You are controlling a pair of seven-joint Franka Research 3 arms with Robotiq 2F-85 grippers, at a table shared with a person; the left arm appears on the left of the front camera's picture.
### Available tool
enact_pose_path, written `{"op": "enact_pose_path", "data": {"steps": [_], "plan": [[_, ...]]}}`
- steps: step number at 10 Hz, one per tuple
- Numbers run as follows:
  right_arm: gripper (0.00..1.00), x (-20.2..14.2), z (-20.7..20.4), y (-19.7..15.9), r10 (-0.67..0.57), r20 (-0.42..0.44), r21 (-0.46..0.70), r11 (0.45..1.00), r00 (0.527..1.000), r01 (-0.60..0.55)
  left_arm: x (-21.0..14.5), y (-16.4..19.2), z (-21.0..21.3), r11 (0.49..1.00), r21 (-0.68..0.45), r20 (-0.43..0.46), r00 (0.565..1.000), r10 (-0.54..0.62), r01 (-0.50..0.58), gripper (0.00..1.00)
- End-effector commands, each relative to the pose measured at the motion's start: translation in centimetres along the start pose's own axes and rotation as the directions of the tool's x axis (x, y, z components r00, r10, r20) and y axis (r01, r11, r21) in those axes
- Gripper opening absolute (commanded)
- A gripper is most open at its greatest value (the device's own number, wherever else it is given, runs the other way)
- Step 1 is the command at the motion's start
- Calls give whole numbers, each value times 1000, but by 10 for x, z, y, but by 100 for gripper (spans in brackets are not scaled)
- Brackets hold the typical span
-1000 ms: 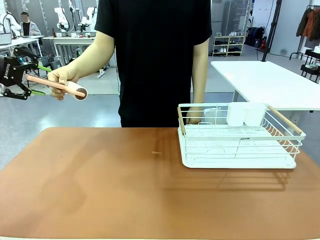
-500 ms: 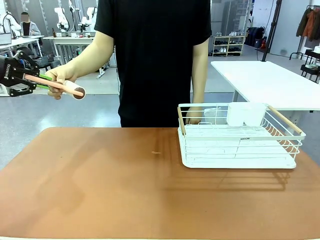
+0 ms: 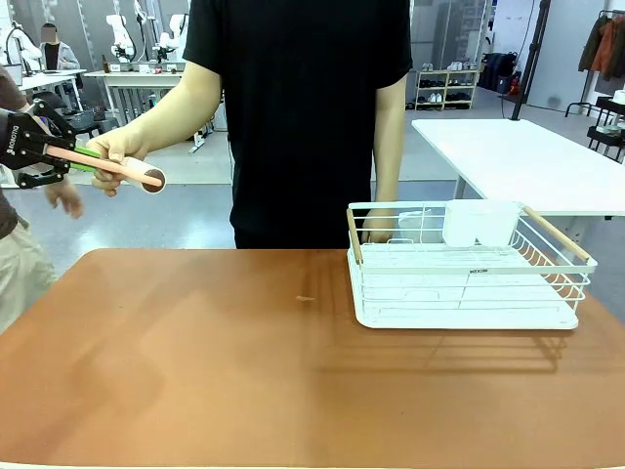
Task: Clean the table.
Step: Pick up the Lint Roller when the human hands it over, then clean the table with the Lint Roller when the human lifts the Dish drying rack.
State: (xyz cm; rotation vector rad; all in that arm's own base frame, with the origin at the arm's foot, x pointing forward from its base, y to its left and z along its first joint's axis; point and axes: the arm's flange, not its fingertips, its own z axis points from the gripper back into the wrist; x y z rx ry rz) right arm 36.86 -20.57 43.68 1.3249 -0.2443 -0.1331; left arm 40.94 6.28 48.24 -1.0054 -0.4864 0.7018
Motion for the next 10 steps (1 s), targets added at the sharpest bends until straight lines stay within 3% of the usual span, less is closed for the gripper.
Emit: {"op": "enact_pose_path", "data": {"steps": [1,10], "plan": [[100,-3,-1,4,0,1,11,1000,1000,0,0,0,0,1000,-1,-1,1000,0,0,0],[100,-3,-1,4,0,1,11,1000,1000,0,0,0,0,1000,-1,-1,1000,0,0,0]]}}
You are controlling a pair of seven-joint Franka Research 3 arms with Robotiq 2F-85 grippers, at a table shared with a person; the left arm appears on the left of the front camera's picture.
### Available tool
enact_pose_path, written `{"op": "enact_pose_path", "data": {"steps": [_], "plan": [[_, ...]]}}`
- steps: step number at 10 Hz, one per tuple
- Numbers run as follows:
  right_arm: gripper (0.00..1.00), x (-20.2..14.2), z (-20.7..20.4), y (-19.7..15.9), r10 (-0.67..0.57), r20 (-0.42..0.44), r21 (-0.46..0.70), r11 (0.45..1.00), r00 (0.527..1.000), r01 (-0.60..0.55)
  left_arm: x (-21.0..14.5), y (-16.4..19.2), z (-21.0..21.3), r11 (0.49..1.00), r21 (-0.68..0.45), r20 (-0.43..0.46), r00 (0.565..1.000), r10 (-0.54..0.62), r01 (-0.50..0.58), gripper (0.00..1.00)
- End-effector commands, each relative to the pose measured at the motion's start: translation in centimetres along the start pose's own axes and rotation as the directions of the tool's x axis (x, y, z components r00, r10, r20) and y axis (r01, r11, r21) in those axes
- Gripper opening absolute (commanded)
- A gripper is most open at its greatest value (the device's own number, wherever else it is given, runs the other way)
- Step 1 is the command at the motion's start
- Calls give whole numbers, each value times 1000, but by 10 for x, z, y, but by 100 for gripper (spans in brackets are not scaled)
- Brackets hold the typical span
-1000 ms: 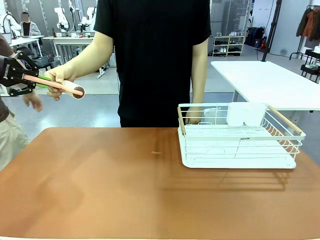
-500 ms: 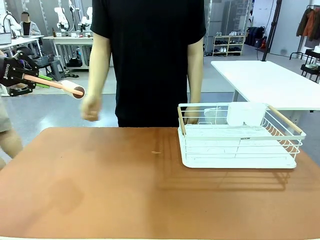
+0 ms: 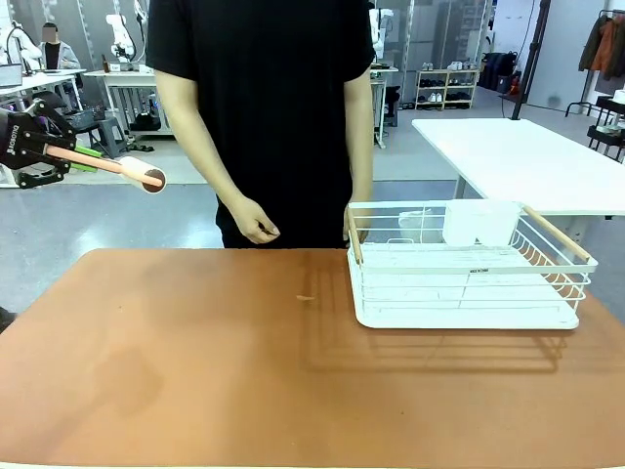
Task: Clean the table.
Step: Clean the table with the Lint Roller when the human lifts the Dish drying rack.
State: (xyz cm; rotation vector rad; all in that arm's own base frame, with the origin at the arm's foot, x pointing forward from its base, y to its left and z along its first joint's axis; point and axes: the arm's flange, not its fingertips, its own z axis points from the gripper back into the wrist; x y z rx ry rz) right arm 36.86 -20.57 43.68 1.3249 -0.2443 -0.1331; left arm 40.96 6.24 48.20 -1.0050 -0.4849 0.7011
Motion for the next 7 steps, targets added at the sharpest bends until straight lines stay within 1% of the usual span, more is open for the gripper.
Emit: {"op": "enact_pose_path", "data": {"steps": [1,7], "plan": [[100,-3,-1,4,0,1,11,1000,1000,0,0,0,0,1000,-2,0,1000,0,0,0],[100,-3,-1,4,0,1,11,1000,1000,0,0,0,0,1000,-2,0,1000,0,0,0]]}}
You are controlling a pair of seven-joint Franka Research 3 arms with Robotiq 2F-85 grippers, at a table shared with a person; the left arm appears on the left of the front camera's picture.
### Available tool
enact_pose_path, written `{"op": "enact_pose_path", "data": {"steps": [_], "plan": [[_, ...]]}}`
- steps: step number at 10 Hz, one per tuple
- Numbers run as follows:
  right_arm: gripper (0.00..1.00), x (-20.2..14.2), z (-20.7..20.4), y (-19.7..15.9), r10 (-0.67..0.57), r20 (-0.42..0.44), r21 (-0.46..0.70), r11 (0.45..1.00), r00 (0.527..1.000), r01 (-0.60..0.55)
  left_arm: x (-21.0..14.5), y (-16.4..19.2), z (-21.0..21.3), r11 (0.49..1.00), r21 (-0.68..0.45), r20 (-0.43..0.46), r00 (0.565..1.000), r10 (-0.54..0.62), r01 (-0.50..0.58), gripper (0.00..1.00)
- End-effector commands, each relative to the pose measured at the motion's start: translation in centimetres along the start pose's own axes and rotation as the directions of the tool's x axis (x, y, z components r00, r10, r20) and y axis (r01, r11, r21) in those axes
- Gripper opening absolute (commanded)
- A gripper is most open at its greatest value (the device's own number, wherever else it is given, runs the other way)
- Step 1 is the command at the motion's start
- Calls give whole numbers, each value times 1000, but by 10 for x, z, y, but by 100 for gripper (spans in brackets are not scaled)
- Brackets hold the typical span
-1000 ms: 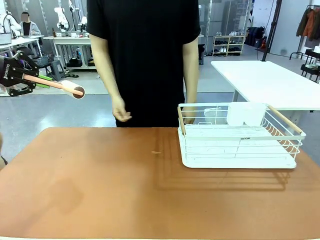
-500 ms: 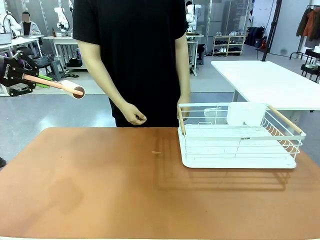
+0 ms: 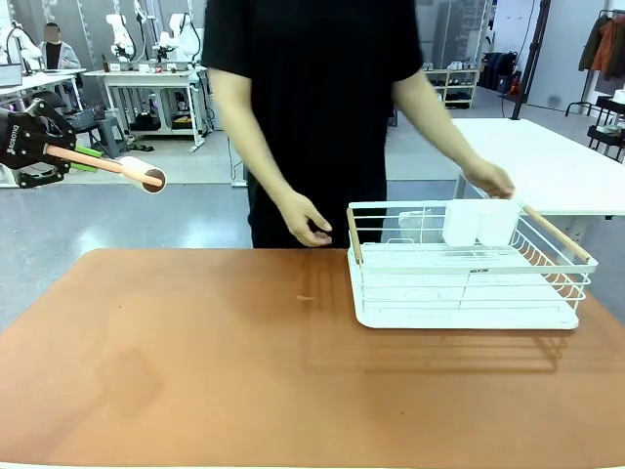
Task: Clean the table.
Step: Clean the table with the Lint Roller when the human lifts the Dish drying rack.
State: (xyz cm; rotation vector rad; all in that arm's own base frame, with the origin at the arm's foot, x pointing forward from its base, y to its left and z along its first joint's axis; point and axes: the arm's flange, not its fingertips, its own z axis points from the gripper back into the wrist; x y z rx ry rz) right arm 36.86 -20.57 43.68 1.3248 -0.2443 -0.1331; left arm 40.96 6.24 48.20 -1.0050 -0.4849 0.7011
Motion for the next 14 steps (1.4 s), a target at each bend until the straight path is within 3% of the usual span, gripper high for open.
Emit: {"op": "enact_pose_path", "data": {"steps": [1,14], "plan": [[100,-3,-1,4,0,1,11,1000,1000,0,0,0,0,1000,-2,0,1000,0,0,0],[100,-3,-1,4,0,1,11,1000,1000,0,0,0,0,1000,-2,0,1000,0,0,0]]}}
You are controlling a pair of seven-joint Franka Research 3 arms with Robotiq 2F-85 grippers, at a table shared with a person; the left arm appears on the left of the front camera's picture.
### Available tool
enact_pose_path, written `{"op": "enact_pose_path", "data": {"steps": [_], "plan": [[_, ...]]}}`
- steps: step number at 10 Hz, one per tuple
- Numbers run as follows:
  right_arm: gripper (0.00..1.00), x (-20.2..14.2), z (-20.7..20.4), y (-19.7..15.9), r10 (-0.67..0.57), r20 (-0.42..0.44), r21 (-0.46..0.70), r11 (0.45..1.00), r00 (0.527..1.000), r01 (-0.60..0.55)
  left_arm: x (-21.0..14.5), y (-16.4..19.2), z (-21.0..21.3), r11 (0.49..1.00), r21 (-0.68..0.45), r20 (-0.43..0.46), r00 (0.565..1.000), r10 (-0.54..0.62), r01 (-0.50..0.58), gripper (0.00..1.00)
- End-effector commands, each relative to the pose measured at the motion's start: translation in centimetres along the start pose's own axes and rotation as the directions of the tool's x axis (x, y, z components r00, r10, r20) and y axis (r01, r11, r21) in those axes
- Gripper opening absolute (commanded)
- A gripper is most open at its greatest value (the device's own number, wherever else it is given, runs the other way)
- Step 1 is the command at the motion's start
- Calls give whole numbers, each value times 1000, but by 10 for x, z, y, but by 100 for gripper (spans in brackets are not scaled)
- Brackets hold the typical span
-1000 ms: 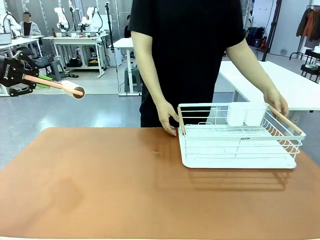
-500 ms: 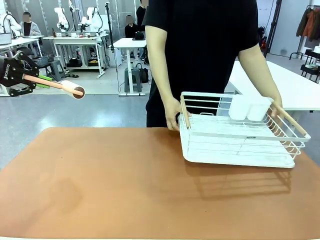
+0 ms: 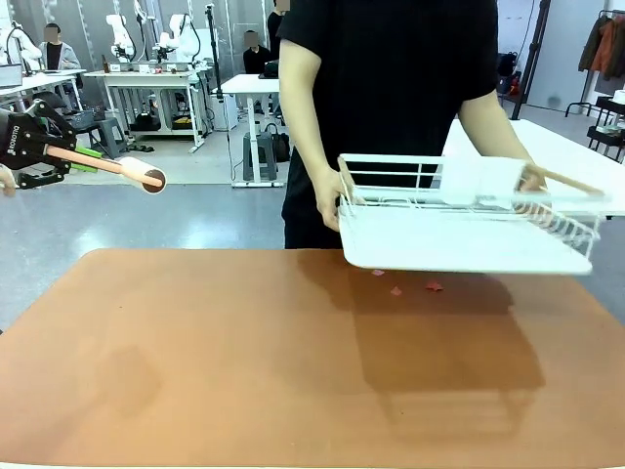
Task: Clean the table.
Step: Clean the table with the Lint Roller when the human lifts the Dish drying rack.
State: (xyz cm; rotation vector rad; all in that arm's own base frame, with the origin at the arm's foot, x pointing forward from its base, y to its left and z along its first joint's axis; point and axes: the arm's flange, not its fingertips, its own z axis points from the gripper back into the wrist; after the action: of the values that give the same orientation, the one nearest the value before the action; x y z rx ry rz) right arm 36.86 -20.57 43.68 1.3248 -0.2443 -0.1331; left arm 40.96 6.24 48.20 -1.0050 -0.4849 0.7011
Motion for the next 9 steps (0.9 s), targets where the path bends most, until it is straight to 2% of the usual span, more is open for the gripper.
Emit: {"op": "enact_pose_path", "data": {"steps": [1,6,7,8,9], "plan": [[100,-3,-1,4,0,1,11,1000,1000,0,0,0,0,1000,-2,0,1000,0,0,0],[100,-3,-1,4,0,1,11,1000,1000,0,0,0,0,1000,-2,0,1000,0,0,0],[100,-3,-1,4,0,1,11,1000,1000,0,0,0,0,1000,0,0,1000,0,0,21],[100,-3,-1,4,0,1,11,1000,1000,0,-3,-16,11,980,24,-46,980,-195,196,21],[100,-3,-1,4,0,1,11,1000,1000,0,-13,-44,23,928,63,-91,928,-362,368,21]]}}
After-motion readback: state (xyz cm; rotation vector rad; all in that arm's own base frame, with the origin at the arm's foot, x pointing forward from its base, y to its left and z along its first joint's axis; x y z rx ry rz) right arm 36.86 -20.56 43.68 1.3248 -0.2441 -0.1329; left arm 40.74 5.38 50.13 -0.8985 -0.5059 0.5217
